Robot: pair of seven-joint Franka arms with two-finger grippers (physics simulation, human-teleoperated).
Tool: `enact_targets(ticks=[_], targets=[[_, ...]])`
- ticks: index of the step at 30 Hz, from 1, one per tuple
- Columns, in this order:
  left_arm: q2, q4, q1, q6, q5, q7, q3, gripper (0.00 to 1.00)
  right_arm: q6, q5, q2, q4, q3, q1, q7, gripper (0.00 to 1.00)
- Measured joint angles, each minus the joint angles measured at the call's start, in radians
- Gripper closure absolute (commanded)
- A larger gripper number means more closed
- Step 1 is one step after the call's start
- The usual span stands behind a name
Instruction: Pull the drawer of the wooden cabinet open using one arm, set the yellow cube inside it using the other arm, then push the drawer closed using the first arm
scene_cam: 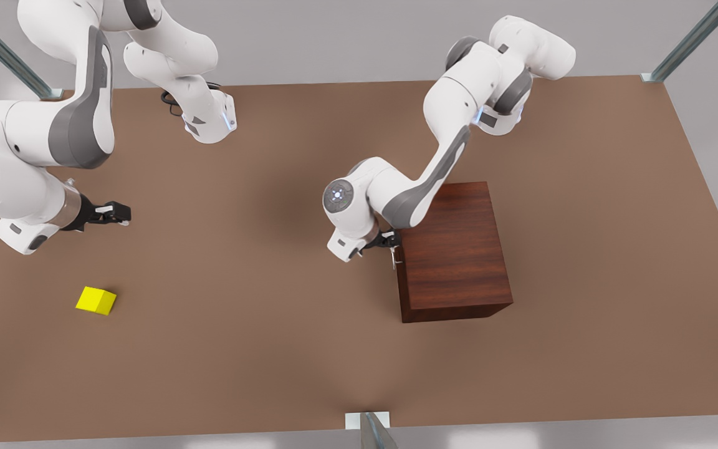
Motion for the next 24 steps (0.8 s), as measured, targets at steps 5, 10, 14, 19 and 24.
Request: enact_targets(ticks=[5,10,14,19,24], targets=[[0.003,0.0,-0.009,0.008,0.013,-0.048,0.02,0.0,0.002,0.001,0.01,0.001,0.0,0.0,-0.001,0.0],[0.016,0.0,-0.019,0.012,0.022,-0.08,0.029,0.0,0.003,0.001,0.013,0.0,0.0,-0.001,-0.001,0.0],[0.023,0.003,-0.019,0.014,0.025,-0.09,0.032,0.0,0.004,0.001,0.016,-0.001,0.0,-0.001,-0.002,0.0],[0.033,0.003,-0.019,0.014,0.026,-0.097,0.031,0.0,0.004,0.001,0.018,-0.002,0.0,-0.001,-0.002,0.0],[0.046,0.004,-0.02,0.017,0.024,-0.103,0.026,0.0,0.004,0.002,0.019,-0.004,0.0,-0.001,-0.003,0.0]])
